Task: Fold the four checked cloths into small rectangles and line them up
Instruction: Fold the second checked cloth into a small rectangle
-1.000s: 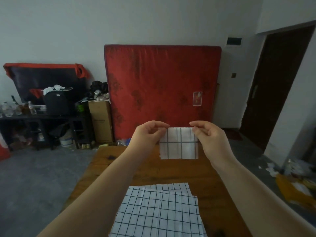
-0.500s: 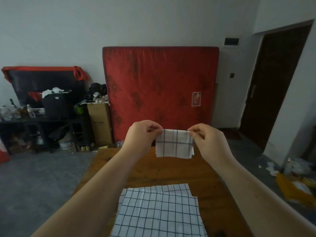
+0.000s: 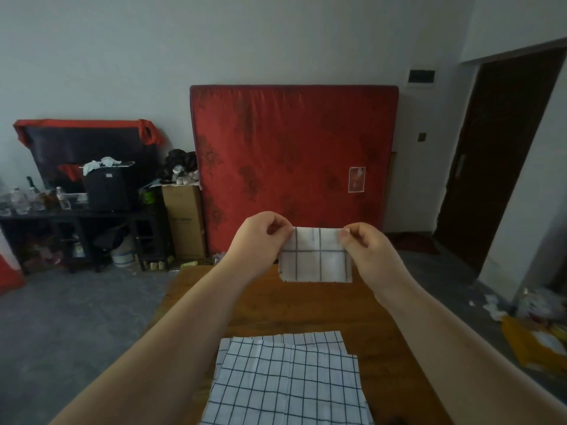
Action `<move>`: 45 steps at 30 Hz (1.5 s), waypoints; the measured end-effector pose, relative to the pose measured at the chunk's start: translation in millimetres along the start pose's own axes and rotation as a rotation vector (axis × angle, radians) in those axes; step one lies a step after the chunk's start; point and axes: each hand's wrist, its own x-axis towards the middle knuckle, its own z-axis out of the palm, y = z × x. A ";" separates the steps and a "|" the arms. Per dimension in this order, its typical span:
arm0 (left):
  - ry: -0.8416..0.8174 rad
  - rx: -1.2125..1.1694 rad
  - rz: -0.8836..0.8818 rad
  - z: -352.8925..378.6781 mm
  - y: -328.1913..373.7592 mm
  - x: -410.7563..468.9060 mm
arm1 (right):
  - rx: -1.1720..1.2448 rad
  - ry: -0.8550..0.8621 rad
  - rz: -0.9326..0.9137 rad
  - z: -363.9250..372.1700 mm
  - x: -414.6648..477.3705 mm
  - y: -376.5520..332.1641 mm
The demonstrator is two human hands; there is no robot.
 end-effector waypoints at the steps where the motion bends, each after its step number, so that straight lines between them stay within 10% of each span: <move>1: 0.025 -0.018 -0.001 -0.4 0.5 0.0 | 0.081 -0.036 0.026 1.6 -1.5 -0.3; 10: 0.025 -0.072 -0.115 -5.8 -9.0 -2.5 | 0.020 0.037 -0.030 -0.4 -5.7 -0.7; 19: -0.125 -0.055 0.232 11.9 18.0 -17.7 | -0.089 0.051 -0.214 -1.0 -20.0 -19.2; 45: -0.041 -0.407 -0.088 16.6 14.9 -20.1 | 0.015 0.104 -0.135 0.1 -17.3 -11.2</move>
